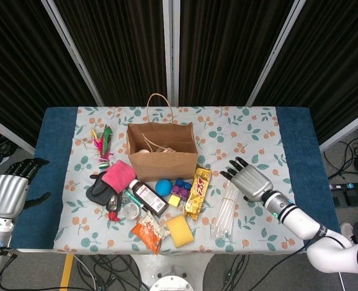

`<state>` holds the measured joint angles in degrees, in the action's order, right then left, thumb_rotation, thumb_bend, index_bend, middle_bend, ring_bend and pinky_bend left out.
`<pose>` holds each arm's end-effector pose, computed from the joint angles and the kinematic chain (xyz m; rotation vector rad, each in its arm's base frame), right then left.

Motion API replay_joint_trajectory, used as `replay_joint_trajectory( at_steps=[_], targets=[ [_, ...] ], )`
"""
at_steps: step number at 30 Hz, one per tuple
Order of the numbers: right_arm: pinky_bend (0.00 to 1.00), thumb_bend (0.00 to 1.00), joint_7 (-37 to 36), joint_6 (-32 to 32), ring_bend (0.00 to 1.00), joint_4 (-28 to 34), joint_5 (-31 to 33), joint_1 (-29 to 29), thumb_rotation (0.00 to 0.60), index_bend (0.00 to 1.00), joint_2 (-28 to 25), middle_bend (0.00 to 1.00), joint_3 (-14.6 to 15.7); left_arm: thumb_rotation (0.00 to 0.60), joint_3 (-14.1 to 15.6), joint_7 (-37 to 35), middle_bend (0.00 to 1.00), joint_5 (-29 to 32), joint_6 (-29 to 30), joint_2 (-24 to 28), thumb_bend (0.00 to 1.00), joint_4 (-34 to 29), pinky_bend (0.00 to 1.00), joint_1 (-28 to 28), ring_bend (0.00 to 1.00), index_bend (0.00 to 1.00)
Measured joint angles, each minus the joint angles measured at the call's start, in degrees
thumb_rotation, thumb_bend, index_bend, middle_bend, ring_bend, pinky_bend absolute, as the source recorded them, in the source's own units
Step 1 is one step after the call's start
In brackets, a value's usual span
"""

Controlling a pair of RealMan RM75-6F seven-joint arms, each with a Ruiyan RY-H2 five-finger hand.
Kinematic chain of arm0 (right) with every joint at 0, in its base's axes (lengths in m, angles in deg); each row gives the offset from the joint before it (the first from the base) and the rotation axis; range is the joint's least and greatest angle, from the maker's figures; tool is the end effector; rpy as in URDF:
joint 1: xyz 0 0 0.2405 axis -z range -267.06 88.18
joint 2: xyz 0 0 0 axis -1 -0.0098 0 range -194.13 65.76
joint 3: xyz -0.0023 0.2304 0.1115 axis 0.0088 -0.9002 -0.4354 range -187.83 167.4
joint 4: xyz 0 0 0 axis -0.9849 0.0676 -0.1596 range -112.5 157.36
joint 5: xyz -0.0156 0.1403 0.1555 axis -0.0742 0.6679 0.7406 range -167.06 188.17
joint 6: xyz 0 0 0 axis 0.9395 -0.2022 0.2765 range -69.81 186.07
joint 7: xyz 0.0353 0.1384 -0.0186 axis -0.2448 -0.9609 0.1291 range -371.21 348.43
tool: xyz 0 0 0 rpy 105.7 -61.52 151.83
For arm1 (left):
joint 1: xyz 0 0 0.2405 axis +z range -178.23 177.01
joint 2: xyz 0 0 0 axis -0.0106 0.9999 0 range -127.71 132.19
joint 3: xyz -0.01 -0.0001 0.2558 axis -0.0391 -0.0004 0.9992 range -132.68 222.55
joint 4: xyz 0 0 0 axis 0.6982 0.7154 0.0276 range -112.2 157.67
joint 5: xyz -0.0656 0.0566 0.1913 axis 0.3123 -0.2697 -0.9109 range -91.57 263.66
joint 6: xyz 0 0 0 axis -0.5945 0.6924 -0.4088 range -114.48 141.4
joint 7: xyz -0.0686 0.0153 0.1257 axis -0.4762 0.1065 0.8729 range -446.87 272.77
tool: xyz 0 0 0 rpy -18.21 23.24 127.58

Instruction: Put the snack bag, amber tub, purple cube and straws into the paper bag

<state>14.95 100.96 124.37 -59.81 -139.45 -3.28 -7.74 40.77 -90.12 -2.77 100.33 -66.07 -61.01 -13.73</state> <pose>-0.1647 -0.3186 0.0699 2.2707 -0.5536 0.4878 -0.2936 0.2318 0.1542 -1.4695 -0.7338 -1.0569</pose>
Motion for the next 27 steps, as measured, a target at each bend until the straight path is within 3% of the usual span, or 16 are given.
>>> replay_joint_trajectory(
  at_steps=[7,12,20,27],
  targets=[
    [0.07,0.08,2.6,2.3,0.03,-3.1,-14.3,1.1,0.600,0.17,1.5,0.22,3.5,0.600,-0.2,0.9,0.35,0.2,0.0,-0.4,0.15,0.2,0.30,0.1,0.26,0.30],
    [0.08,0.07,-1.7,6.3,0.03,-7.8,-24.8,2.8,0.600,0.17,2.9,0.22,6.3,0.600,-0.3,2.5,0.35,-0.3,-0.1,-1.4,0.15,0.8,0.30,-0.2,0.26,0.30],
    [0.08,0.07,-14.8,10.5,0.04,-21.3,-30.0,5.4,0.600,0.19,10.3,0.23,8.4,0.600,-0.4,4.3,0.35,-1.4,0.8,-2.0,0.15,2.1,0.30,-0.3,0.26,0.30],
    [0.09,0.07,-18.2,10.7,0.04,-27.5,-32.9,5.7,0.600,0.20,15.6,0.24,8.9,0.600,-0.8,4.6,0.35,-1.1,1.2,-2.0,0.15,2.8,0.30,-0.2,0.26,0.30]
  ],
)
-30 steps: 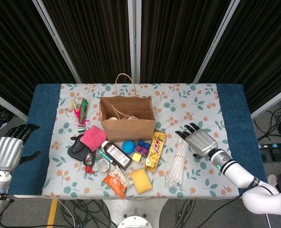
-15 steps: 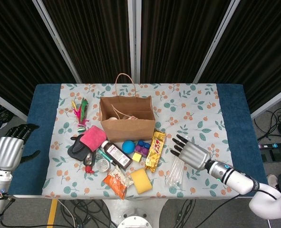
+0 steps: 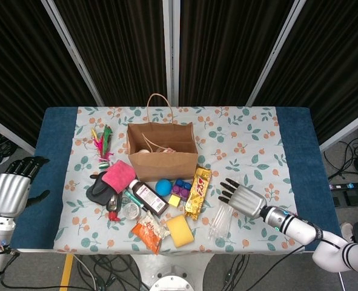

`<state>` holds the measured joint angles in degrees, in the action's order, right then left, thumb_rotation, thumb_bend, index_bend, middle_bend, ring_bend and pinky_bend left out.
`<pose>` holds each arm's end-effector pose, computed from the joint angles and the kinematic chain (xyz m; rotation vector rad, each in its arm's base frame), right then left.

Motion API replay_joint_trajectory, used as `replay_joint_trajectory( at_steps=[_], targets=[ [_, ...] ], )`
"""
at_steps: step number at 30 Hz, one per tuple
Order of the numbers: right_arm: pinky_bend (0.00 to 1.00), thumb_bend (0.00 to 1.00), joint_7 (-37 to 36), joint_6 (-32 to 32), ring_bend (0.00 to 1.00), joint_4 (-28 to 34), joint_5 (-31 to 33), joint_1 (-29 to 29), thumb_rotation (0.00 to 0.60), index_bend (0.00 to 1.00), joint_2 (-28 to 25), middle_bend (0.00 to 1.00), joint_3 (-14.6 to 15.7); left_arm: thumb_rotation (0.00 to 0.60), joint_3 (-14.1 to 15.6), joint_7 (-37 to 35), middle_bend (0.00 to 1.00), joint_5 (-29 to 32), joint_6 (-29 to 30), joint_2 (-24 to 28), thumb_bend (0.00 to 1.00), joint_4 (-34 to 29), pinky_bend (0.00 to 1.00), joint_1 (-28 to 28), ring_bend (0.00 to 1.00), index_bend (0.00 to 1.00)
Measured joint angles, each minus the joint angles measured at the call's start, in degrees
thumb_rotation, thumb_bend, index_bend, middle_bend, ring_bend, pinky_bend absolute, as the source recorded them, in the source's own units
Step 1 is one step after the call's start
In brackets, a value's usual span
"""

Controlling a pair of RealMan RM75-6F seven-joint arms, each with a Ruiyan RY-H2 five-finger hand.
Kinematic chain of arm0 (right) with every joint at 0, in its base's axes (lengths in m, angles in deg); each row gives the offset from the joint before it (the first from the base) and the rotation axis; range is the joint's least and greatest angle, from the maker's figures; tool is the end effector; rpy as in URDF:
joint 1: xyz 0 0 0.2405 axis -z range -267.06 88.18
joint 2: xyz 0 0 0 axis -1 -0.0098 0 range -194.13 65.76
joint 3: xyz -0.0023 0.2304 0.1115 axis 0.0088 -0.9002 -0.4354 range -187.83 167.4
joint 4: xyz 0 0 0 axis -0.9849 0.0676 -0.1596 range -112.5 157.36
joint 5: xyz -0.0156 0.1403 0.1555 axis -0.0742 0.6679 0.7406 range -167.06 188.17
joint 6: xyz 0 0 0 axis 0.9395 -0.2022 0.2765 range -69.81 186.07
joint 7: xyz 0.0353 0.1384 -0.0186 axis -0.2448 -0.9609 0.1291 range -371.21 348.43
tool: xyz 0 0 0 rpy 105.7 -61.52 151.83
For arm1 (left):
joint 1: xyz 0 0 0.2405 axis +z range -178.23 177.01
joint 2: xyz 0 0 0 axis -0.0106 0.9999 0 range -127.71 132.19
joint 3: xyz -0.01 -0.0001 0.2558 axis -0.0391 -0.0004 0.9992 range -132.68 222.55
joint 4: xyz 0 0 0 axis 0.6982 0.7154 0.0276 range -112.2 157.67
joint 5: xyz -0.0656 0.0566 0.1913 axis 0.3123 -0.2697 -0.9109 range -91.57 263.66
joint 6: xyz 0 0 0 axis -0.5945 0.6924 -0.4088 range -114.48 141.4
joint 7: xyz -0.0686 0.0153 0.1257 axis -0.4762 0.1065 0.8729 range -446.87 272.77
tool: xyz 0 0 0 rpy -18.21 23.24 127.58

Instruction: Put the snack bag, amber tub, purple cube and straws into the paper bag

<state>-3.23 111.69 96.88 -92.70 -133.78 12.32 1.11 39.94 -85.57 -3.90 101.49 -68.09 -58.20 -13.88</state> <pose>-0.2295 -0.2989 0.0129 2.4837 -0.2580 0.5638 -0.2938 0.2356 0.1508 -1.4819 -0.6263 -1.0173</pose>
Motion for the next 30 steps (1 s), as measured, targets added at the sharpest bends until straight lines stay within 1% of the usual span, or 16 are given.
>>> replay_joint_trajectory(
  at_steps=[8,14,18,24,29,30],
  targets=[
    [0.09,0.07,0.6,2.3,0.04,-1.4,-1.9,-0.4,0.600,0.21,1.6,0.24,-1.2,0.600,-0.5,-0.9,0.35,0.1,0.6,-0.3,0.15,1.6,0.30,0.0,0.26,0.30],
    [0.09,0.07,1.8,-0.7,0.05,-1.5,-0.8,-0.6,0.600,0.22,2.1,0.24,-1.3,0.600,-0.5,-1.8,0.35,0.0,0.7,-0.4,0.15,2.3,0.30,0.0,0.26,0.30],
    [0.11,0.07,2.4,-1.8,0.09,-2.2,0.0,-0.4,0.600,0.26,3.3,0.28,-1.4,0.600,-0.4,-2.5,0.35,0.4,0.5,-0.6,0.15,3.0,0.30,0.2,0.26,0.31],
    [0.20,0.10,3.3,-1.2,0.19,-4.1,0.5,0.3,0.600,0.40,5.4,0.38,-1.9,0.600,-0.4,-3.2,0.35,0.6,0.4,-0.9,0.15,3.8,0.30,0.3,0.26,0.30],
    [0.35,0.17,3.6,1.2,0.34,-5.8,0.3,1.1,0.600,0.60,7.1,0.52,-2.5,0.600,-0.3,-3.9,0.35,0.8,0.3,-1.1,0.15,4.3,0.30,0.5,0.26,0.31],
    [0.37,0.17,3.5,1.9,0.36,-6.0,0.1,1.2,0.600,0.62,7.2,0.53,-2.6,0.600,-0.3,-4.0,0.35,0.8,0.3,-1.1,0.15,4.4,0.30,0.6,0.26,0.31]
  ],
)
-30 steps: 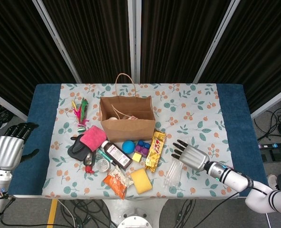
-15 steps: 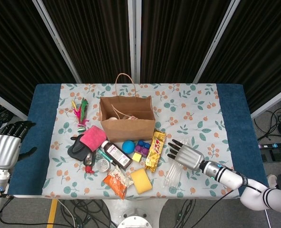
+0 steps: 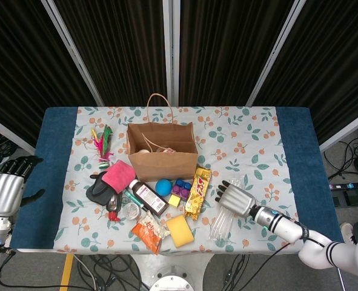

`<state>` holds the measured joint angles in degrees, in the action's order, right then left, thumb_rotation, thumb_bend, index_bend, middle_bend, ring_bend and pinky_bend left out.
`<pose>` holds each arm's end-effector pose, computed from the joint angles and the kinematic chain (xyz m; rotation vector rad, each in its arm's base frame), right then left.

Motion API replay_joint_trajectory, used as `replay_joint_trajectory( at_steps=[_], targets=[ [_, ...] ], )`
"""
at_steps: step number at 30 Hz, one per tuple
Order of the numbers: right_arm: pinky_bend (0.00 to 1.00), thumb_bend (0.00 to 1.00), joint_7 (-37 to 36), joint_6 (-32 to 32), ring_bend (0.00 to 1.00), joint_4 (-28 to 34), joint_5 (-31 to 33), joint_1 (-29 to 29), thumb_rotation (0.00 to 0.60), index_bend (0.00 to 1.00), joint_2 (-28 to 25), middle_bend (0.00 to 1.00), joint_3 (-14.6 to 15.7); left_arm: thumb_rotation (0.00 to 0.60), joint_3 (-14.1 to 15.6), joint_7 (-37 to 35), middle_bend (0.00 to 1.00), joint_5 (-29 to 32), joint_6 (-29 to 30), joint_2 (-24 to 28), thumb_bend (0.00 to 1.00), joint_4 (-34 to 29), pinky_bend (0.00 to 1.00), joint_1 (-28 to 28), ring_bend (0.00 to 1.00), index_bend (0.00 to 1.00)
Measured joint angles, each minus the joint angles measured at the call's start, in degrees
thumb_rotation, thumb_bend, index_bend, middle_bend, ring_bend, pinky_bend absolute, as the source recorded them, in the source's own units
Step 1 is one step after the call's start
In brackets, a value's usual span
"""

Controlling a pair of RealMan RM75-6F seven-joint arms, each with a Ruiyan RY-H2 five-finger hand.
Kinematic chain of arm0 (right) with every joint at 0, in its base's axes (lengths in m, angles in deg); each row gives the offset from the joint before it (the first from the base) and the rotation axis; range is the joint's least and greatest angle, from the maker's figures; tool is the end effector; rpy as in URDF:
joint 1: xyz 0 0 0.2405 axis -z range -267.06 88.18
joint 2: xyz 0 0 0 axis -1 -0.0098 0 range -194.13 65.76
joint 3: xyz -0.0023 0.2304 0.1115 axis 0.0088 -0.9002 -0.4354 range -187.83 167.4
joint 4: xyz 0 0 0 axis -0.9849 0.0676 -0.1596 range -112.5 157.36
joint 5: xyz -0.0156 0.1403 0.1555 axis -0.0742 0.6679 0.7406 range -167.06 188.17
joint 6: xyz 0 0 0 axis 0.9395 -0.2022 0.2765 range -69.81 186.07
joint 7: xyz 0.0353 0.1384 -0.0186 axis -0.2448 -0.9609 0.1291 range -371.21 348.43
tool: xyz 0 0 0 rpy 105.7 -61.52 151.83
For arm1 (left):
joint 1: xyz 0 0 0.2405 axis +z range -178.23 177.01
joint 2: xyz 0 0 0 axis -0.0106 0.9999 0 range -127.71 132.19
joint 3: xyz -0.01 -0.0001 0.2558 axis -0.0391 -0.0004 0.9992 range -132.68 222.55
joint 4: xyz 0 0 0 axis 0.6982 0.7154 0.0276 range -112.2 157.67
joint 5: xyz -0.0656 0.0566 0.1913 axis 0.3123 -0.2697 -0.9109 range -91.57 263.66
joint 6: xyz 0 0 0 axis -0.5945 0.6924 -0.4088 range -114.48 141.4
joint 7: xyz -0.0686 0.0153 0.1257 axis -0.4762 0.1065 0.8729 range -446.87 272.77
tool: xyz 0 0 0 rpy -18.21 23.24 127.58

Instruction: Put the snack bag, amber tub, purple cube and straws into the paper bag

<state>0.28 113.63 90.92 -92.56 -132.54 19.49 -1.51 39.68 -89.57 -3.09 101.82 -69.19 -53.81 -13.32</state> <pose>-0.2199 -0.3041 -0.0159 2.4386 -0.1804 0.6342 -0.3092 0.2362 0.1549 -1.4529 -0.6434 -1.0185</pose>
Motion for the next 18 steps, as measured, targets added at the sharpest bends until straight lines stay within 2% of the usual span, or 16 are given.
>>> replay_joint_trajectory(
  at_steps=[2,5,9,13,18],
  targets=[
    [0.40,0.19,-0.3,2.0,0.40,-0.2,-0.4,0.3,0.600,0.67,0.1,0.56,-0.3,0.600,0.0,-0.2,0.35,0.1,0.0,0.1,0.15,0.1,0.30,0.1,0.26,0.31],
    [0.42,0.20,-0.7,4.8,0.41,0.3,-0.9,0.6,0.600,0.68,-0.7,0.57,-1.0,0.600,0.0,-0.6,0.35,0.2,0.0,0.1,0.15,0.0,0.30,0.1,0.26,0.31],
    [0.42,0.20,-1.1,8.4,0.41,4.1,-0.9,1.1,0.600,0.68,-3.7,0.57,-2.3,0.600,0.0,-0.7,0.35,-0.1,0.0,0.3,0.15,-0.8,0.30,0.0,0.26,0.31],
    [0.42,0.19,-1.3,11.6,0.41,11.1,0.2,1.6,0.600,0.68,-8.9,0.57,-4.8,0.600,0.2,-0.8,0.35,-0.7,-0.3,0.6,0.15,-1.7,0.30,-0.2,0.26,0.31],
    [0.42,0.19,-3.6,15.8,0.41,23.7,5.1,2.5,0.600,0.69,-16.3,0.58,-10.6,0.600,0.5,-0.6,0.35,-1.4,-0.8,0.5,0.15,-2.8,0.30,-0.7,0.26,0.31]
  ],
)
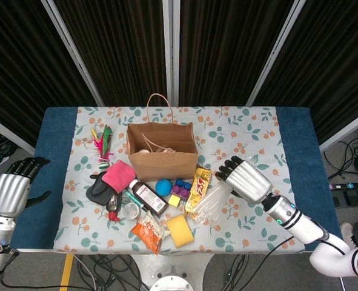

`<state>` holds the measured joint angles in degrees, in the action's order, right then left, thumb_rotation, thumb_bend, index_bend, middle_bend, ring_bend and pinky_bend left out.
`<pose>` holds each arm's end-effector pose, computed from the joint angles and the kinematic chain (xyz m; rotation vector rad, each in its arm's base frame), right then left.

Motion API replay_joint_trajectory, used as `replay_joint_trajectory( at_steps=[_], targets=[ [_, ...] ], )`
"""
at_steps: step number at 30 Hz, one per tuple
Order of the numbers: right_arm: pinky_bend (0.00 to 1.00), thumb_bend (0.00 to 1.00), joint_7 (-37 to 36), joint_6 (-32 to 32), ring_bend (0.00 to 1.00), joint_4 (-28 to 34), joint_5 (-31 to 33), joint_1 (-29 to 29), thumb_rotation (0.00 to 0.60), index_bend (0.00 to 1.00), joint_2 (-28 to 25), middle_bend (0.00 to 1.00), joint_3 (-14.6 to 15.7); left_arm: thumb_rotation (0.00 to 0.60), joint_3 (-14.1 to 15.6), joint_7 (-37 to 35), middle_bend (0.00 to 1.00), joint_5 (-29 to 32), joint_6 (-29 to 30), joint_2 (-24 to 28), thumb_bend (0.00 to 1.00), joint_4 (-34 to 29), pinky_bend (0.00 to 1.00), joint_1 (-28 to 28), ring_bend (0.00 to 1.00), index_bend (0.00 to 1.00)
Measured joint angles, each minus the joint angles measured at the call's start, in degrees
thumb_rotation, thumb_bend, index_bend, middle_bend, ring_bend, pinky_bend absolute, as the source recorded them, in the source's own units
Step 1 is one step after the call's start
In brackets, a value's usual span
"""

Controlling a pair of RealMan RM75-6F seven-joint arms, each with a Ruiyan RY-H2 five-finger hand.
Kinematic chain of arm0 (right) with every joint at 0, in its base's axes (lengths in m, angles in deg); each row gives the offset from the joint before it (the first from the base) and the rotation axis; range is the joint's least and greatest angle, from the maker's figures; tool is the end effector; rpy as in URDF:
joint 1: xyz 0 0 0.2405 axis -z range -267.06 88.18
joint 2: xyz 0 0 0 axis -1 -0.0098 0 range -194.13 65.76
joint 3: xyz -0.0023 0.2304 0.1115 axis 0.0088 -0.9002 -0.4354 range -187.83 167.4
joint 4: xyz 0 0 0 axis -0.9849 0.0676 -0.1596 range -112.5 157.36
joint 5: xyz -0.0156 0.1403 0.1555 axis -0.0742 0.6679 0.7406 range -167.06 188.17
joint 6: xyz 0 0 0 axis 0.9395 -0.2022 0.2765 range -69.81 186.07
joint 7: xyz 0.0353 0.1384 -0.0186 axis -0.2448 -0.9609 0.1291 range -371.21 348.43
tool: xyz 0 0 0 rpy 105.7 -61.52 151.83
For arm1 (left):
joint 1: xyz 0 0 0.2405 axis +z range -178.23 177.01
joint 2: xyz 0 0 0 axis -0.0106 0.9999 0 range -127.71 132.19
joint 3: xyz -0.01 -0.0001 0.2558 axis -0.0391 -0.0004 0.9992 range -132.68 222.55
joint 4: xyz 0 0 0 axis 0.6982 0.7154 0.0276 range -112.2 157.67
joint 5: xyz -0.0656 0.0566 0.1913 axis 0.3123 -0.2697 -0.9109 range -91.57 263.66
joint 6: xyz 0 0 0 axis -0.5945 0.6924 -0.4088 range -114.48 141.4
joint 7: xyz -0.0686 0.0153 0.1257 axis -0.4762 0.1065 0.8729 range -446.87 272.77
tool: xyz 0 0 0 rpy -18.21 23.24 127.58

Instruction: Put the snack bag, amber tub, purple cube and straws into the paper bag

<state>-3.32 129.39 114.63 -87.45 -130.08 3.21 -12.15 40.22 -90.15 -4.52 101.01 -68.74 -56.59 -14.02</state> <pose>-0.1386 -0.3084 0.0964 2.0600 -0.3302 1.1700 -0.2971 0.2362 0.1473 -1.4880 -0.6803 -1.0625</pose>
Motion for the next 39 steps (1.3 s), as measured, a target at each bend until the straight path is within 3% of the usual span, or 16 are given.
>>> replay_joint_trajectory(
  at_steps=[3,9,14,20,26,36,38,39],
  targets=[
    [0.42,0.20,-2.6,1.6,0.41,6.2,5.8,0.0,0.600,0.69,-2.4,0.58,-5.1,0.600,0.2,0.0,0.35,-0.4,-0.1,0.0,0.15,-0.3,0.30,-0.1,0.26,0.31],
    [0.42,0.21,-7.4,0.0,0.41,9.7,21.6,-3.0,0.600,0.69,-0.7,0.58,-14.7,0.600,0.6,-0.4,0.35,-1.0,-0.2,0.5,0.15,-0.4,0.30,-0.2,0.26,0.31],
    [0.42,0.21,-10.4,-2.8,0.41,9.6,34.2,-8.8,0.600,0.69,7.3,0.58,-22.8,0.600,0.5,-0.8,0.35,-0.9,-0.2,1.2,0.15,-0.5,0.30,-0.2,0.26,0.31],
    [0.42,0.21,-10.9,-3.4,0.41,9.2,40.6,-15.7,0.600,0.69,16.7,0.58,-29.3,0.600,0.5,-1.4,0.35,-0.6,-0.7,1.4,0.15,-0.4,0.30,-0.4,0.26,0.31],
    [0.42,0.21,-10.9,-3.3,0.41,8.7,44.6,-16.8,0.600,0.69,20.5,0.58,-30.0,0.600,0.7,-2.1,0.35,-0.3,-1.3,0.8,0.15,0.5,0.30,-0.4,0.26,0.31],
    [0.41,0.20,-14.9,-6.3,0.40,2.0,46.9,-16.2,0.600,0.68,24.6,0.56,-28.6,0.600,0.9,-3.2,0.35,-0.2,-1.2,0.7,0.15,1.6,0.30,-0.2,0.26,0.31],
    [0.32,0.11,-15.6,-7.8,0.32,1.3,46.9,-16.1,0.600,0.58,24.8,0.51,-28.3,0.600,0.9,-3.3,0.35,-0.1,-1.2,0.7,0.15,1.8,0.30,-0.2,0.26,0.31],
    [0.22,0.06,-16.0,-8.6,0.23,1.2,46.7,-16.1,0.600,0.47,24.8,0.44,-28.1,0.600,0.9,-3.3,0.35,-0.1,-1.2,0.6,0.15,1.8,0.30,-0.2,0.26,0.31]
  ],
)
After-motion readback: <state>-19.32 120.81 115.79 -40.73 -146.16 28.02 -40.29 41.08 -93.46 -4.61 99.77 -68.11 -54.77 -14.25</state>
